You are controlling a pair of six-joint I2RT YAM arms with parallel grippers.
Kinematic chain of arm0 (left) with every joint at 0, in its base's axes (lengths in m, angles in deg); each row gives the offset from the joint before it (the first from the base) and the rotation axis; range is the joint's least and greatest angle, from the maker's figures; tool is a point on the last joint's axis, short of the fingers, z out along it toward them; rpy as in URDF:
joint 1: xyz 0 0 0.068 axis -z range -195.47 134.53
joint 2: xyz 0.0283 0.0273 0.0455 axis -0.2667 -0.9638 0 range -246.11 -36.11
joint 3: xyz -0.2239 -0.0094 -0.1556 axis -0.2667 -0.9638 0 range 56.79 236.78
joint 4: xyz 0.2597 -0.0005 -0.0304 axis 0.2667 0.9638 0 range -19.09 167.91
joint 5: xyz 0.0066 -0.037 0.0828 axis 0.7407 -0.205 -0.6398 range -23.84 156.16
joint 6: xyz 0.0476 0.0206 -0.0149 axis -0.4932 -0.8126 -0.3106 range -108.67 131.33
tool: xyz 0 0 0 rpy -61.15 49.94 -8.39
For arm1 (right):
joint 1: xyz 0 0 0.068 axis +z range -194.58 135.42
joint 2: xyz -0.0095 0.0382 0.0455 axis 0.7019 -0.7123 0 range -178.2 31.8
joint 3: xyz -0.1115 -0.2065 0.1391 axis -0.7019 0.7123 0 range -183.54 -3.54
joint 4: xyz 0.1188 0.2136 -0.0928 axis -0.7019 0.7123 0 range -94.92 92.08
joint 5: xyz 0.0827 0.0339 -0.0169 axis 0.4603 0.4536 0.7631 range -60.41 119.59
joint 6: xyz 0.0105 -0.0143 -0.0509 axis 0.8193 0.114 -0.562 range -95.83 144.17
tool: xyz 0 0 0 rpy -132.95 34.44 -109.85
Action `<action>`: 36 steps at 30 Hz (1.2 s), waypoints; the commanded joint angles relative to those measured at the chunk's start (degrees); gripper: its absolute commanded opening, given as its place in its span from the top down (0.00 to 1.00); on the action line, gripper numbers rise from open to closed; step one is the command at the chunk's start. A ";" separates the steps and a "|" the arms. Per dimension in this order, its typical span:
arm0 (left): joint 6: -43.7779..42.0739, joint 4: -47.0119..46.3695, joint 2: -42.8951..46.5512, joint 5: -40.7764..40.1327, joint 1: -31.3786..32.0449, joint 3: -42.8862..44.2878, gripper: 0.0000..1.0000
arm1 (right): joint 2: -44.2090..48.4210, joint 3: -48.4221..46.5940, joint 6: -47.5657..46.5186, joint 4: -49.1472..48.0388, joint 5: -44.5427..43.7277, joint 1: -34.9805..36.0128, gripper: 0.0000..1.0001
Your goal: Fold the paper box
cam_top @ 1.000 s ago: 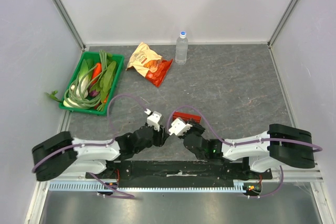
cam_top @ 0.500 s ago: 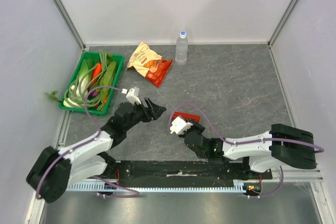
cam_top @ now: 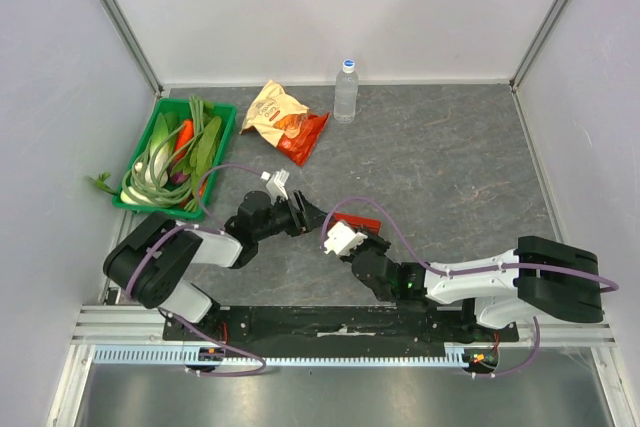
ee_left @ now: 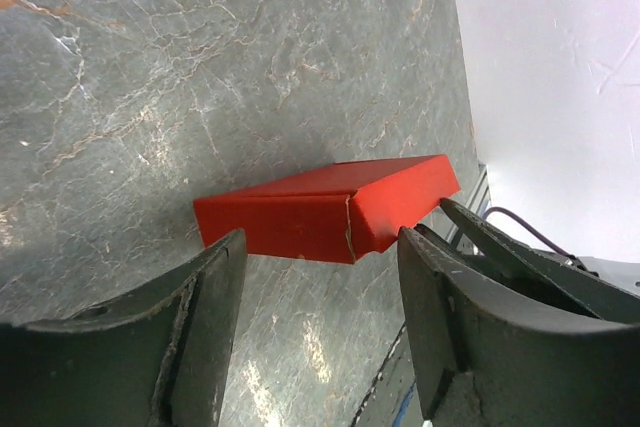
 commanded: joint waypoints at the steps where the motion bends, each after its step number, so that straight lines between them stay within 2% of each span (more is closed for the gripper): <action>1: 2.16 -8.15 -3.86 3.16 -0.25 1.12 0.34 | -0.31 -0.84 2.65 2.38 3.77 -0.31 0.72; 6: 3.64 -8.68 -7.55 1.31 -0.77 -0.98 0.43 | -0.57 -0.93 2.74 2.73 3.85 -0.31 0.73; 8: 4.96 -10.17 -9.48 2.01 -2.09 -2.13 0.50 | -0.49 -1.02 2.91 2.91 3.94 -0.40 0.73; 13: 6.90 -11.14 -13.09 5.09 -4.46 -2.39 0.58 | 0.04 -1.46 3.70 4.39 4.29 -0.84 0.72; 15: 7.08 -11.40 -14.24 6.14 -4.73 -1.87 0.60 | 1.70 -2.94 6.76 6.67 4.21 -1.62 0.67; 16: 6.99 -11.32 -14.42 6.49 -4.73 -1.52 0.61 | 2.93 -4.17 7.82 11.39 4.81 -2.07 0.64; 18: 6.20 -9.49 -14.59 7.46 -4.82 -0.21 0.63 | 7.32 -8.29 16.42 16.59 6.40 -4.51 0.53; 19: 5.94 -8.69 -14.51 7.47 -4.73 0.06 0.63 | 8.73 -10.14 20.19 24.36 7.71 -6.62 0.47; 20: 5.85 -8.42 -14.51 7.64 -4.73 0.24 0.63 | 11.96 -13.47 29.19 28.88 11.81 -9.51 0.38; 21: 5.85 -8.24 -14.42 7.64 -4.73 0.42 0.63 | 14.00 -14.11 31.72 31.80 16.38 -16.59 0.35; 22: 5.76 -7.81 -14.33 7.64 -4.73 0.51 0.63 | 18.37 -14.20 33.74 33.83 20.86 -20.14 0.30; 23: 5.41 -7.46 -14.24 7.64 -4.64 0.59 0.63 | 19.98 -14.64 34.89 34.28 31.43 -23.74 0.27; 24: 5.06 -6.58 -13.89 7.55 -4.64 0.86 0.63 | 21.30 -15.08 36.91 34.63 36.85 -30.91 0.25; 25: 4.97 -6.14 -13.72 7.38 -4.56 0.95 0.63 | 22.09 -15.52 37.62 35.07 41.16 -34.55 0.20; 26: 4.54 -5.61 -13.54 7.20 -4.56 1.03 0.63 | 21.67 -16.30 38.50 34.99 53.13 -38.07 0.19; 27: 4.62 -5.26 -13.28 7.11 -4.38 1.21 0.63 | 20.79 -16.40 39.81 34.47 58.73 -45.07 0.18; 29: 4.27 -4.38 -13.19 6.85 -4.12 1.47 0.63 | 16.49 -15.01 41.58 30.44 70.33 -51.09 0.19; 30: 4.27 -4.11 -13.10 6.68 -3.86 1.65 0.63 | 14.91 -14.04 43.76 28.16 80.39 -55.81 0.21; 31: 4.09 -3.59 -12.75 6.50 -3.85 1.74 0.63 | 12.89 -12.81 45.17 22.30 83.45 -57.43 0.25; 33: 3.74 -2.54 -12.49 6.24 -3.59 2.17 0.63 | 11.39 -10.25 45.89 18.13 88.64 -60.41 0.27; 36: 3.21 -1.22 -12.22 6.23 -3.33 2.79 0.63 | 8.05 -8.50 46.94 13.56 92.00 -61.40 0.29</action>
